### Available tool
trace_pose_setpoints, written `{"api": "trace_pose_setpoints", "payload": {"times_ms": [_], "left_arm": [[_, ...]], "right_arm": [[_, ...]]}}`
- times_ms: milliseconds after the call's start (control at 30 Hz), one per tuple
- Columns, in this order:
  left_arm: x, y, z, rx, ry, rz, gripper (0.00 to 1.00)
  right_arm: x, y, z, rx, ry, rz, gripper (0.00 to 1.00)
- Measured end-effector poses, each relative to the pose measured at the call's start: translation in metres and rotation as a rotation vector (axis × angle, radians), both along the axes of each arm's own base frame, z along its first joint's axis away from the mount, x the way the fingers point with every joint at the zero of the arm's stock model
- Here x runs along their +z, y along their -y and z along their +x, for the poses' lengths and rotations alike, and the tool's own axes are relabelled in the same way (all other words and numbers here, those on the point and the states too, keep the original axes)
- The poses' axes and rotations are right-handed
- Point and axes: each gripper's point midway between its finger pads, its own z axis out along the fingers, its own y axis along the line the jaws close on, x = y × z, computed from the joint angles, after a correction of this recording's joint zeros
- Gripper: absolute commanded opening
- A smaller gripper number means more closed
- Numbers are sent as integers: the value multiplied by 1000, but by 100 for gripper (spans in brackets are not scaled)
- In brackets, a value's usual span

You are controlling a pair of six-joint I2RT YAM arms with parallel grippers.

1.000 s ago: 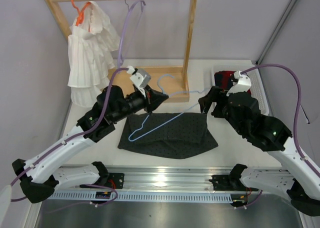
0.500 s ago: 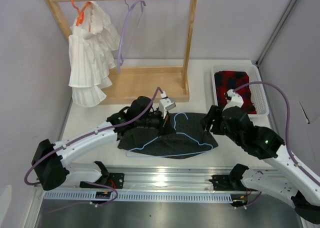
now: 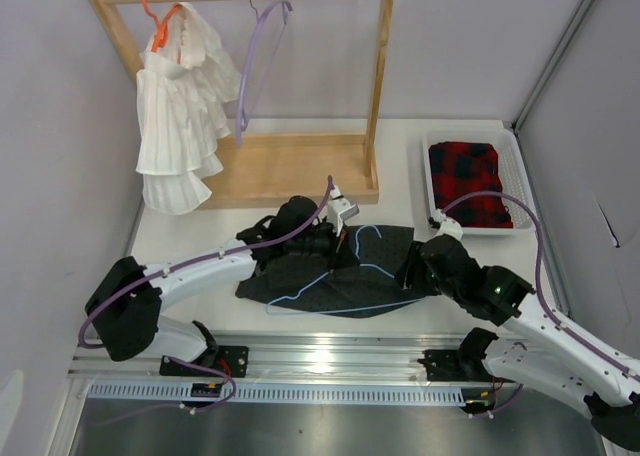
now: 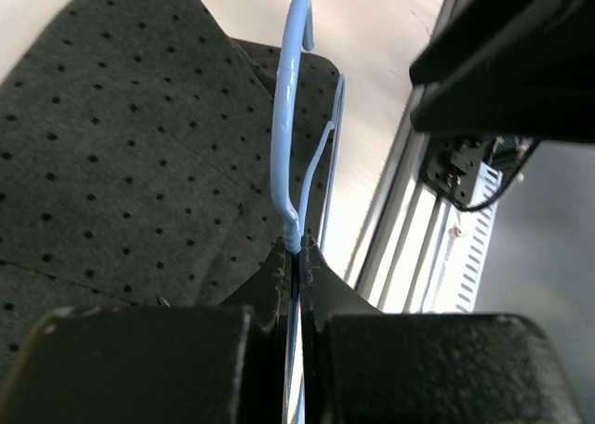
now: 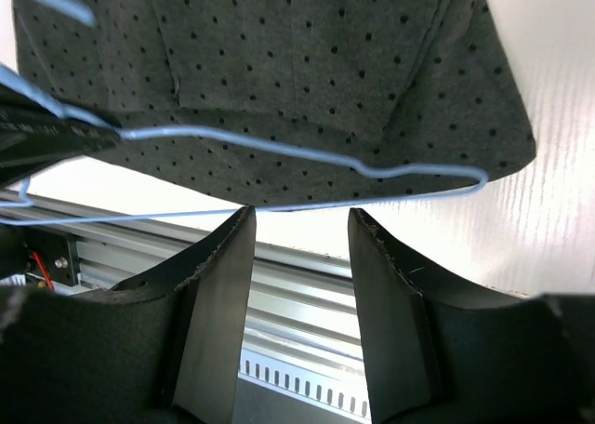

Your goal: Place the skirt on the hanger

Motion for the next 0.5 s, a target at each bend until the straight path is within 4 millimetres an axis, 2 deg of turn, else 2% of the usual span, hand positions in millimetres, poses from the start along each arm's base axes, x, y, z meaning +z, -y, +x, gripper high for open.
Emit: {"api": "trace_pose_setpoints", "payload": {"times_ms": [300, 500], "left_arm": [[-13, -1, 28, 60, -4, -5, 0], [-16, -6, 38, 90, -8, -10, 0]], "right_arm": [[-39, -9, 1, 11, -62, -32, 46], [-62, -14, 5, 13, -87, -57, 47]]}}
